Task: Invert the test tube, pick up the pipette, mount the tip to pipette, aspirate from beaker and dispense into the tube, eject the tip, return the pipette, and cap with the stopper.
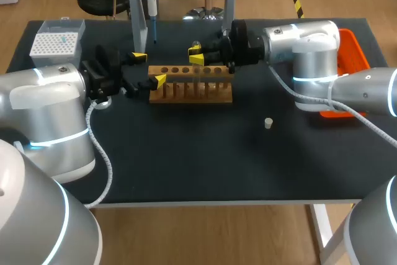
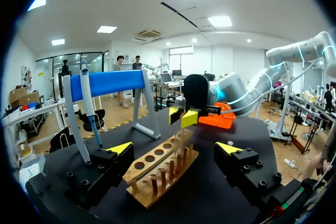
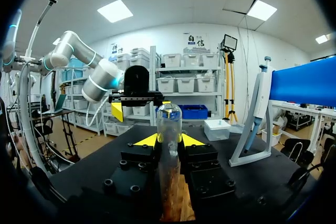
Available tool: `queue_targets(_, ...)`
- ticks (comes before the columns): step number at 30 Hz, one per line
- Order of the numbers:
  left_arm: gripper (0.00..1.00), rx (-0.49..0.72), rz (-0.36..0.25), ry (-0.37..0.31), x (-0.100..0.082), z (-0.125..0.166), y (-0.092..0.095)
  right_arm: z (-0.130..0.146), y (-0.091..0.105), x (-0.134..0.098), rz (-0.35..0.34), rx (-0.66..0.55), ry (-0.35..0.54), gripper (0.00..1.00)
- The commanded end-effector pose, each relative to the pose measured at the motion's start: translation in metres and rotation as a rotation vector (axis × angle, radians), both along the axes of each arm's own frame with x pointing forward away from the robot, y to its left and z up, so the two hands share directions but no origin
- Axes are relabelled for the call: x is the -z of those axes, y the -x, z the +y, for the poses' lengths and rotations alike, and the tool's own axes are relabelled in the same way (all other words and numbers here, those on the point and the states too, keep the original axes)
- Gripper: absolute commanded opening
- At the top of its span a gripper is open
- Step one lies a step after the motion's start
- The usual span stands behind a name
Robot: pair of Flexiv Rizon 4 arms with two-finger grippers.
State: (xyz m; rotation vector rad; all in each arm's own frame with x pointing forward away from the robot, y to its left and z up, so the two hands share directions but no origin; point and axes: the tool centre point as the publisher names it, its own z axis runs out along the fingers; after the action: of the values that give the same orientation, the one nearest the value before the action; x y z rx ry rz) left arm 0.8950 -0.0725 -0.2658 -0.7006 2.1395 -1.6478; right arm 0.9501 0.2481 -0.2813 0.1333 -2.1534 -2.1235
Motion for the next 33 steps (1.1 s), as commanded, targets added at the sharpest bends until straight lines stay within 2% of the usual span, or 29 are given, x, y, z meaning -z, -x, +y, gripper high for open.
queue_targets(1, 1.0, -0.002, -0.002, 0.0, 0.001, -0.001, 0.0, -0.001, 0.002, -0.004, -0.003, 0.002, 0.004, 0.0)
queue_targets(33, 1.0, -0.002, -0.002, 0.0, 0.001, -0.001, 0.0, -0.005, 0.005, -0.026, 0.025, 0.024, 0.0, 0.0)
